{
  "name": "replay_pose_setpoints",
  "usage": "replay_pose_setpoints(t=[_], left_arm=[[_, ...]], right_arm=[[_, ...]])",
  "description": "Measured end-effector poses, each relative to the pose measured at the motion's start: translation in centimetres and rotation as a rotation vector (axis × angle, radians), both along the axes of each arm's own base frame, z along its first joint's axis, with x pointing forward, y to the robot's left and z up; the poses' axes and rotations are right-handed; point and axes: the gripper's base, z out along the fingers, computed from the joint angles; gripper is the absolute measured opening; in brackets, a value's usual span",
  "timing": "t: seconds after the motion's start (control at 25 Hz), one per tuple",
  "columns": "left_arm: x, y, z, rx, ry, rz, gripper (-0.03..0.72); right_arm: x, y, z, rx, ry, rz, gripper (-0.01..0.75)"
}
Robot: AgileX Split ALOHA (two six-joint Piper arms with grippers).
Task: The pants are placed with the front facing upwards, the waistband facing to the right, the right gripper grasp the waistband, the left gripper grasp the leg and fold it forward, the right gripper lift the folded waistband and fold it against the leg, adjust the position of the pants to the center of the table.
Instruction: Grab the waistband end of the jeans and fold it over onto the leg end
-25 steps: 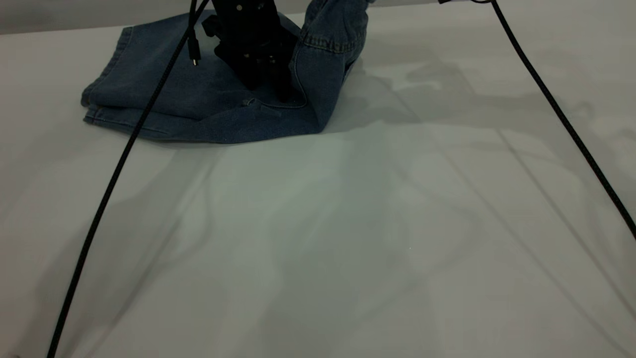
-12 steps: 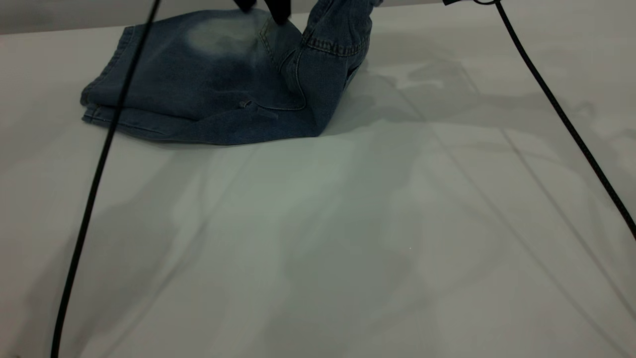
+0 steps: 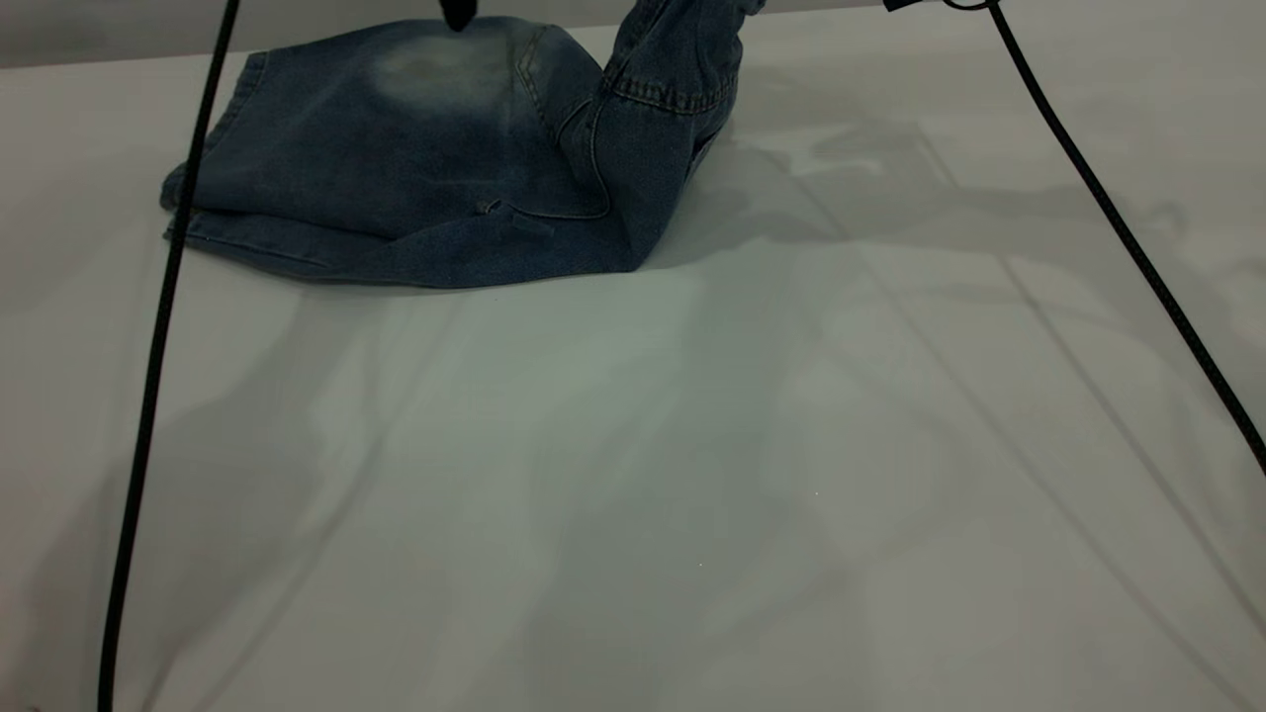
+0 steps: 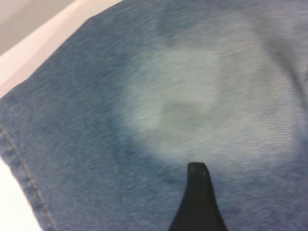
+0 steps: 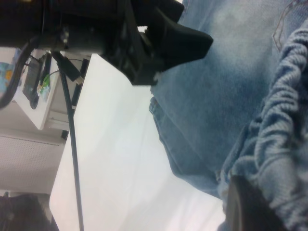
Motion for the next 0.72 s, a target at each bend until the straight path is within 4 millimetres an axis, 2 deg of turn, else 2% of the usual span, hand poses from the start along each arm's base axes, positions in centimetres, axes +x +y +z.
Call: replay_pose_setpoints(t=[0.12, 0.28, 0.48, 0.72], left_arm=[[0.3, 1.0, -0.1, -0.006, 0.001, 0.035, 0.493], [0.3, 1.3, -0.6, -0.032, 0.023, 0.047, 0.493], [0.0, 3.2, -2.8, 0.005, 0.095, 0.076, 0.493], [-0.8, 3.4, -5.4, 0.027, 0.18, 0.071, 0.493]], right_arm=[[0.0, 0.0, 0.0, 0.0, 0.0, 0.0, 0.098], [0.0, 0.0, 0.0, 0.001, 0.0, -0.001, 0.098], [0.1, 0.0, 0.0, -0.004, -0.001, -0.01, 0.098], [0.1, 0.0, 0.0, -0.005, -0.001, -0.012, 0.098]])
